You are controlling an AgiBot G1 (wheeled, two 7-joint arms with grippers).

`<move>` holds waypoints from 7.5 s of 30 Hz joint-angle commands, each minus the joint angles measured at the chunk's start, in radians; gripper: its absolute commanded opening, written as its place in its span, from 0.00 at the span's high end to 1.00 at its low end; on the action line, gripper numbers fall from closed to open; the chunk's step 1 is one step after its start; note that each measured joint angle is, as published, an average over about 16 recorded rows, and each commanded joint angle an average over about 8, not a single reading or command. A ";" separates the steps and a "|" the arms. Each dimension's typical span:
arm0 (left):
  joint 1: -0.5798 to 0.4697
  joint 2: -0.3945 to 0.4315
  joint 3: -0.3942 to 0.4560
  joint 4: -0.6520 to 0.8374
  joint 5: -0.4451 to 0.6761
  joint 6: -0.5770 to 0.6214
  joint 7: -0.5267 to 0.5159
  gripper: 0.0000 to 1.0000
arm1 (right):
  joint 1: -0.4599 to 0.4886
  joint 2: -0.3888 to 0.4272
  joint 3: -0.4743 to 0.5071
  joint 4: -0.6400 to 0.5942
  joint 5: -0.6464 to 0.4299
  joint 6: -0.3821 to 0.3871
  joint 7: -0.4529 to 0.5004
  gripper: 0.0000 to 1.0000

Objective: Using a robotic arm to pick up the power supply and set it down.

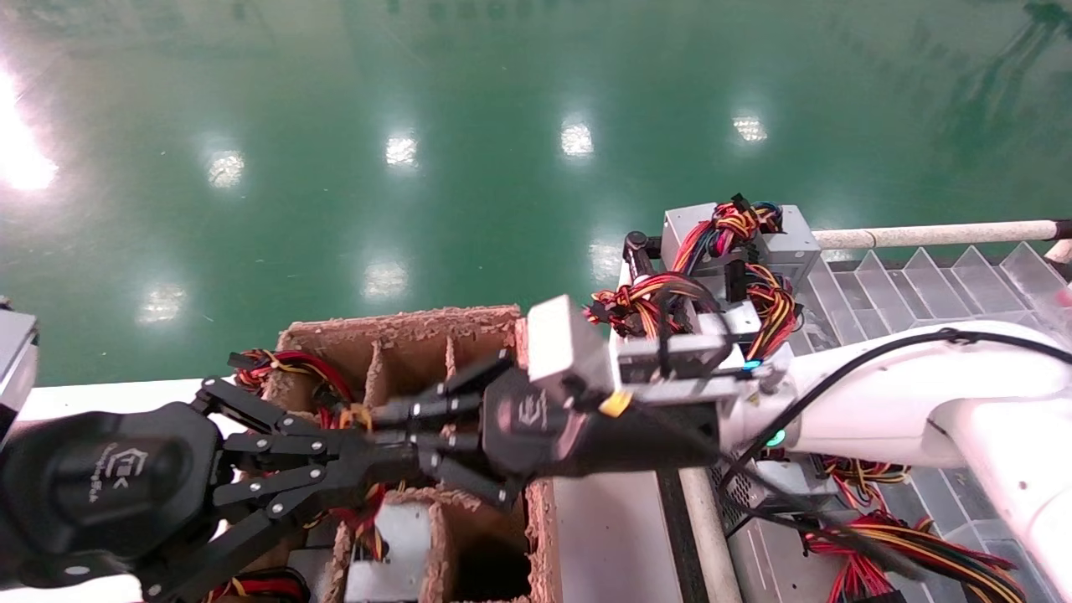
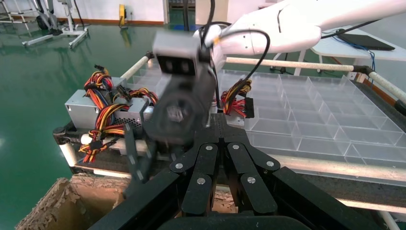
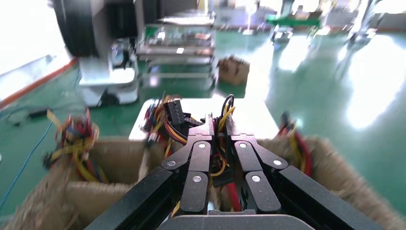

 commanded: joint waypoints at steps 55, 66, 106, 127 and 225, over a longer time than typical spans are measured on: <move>0.000 0.000 0.000 0.000 0.000 0.000 0.000 1.00 | -0.045 0.919 0.229 0.641 0.439 0.157 -0.164 1.00; 0.000 0.000 0.000 0.000 0.000 0.000 0.000 1.00 | -0.250 1.199 0.165 0.737 0.676 0.245 -0.275 1.00; 0.000 0.000 0.001 0.000 0.000 0.000 0.000 1.00 | -0.380 0.913 -0.258 0.543 1.239 0.474 -0.724 1.00; 0.000 0.000 0.001 0.000 -0.001 0.000 0.000 1.00 | -0.156 0.680 -0.314 0.123 0.992 0.304 -0.498 1.00; 0.000 -0.001 0.001 0.000 -0.001 -0.001 0.001 0.00 | -0.131 0.449 -0.017 0.135 0.555 0.034 -0.025 0.00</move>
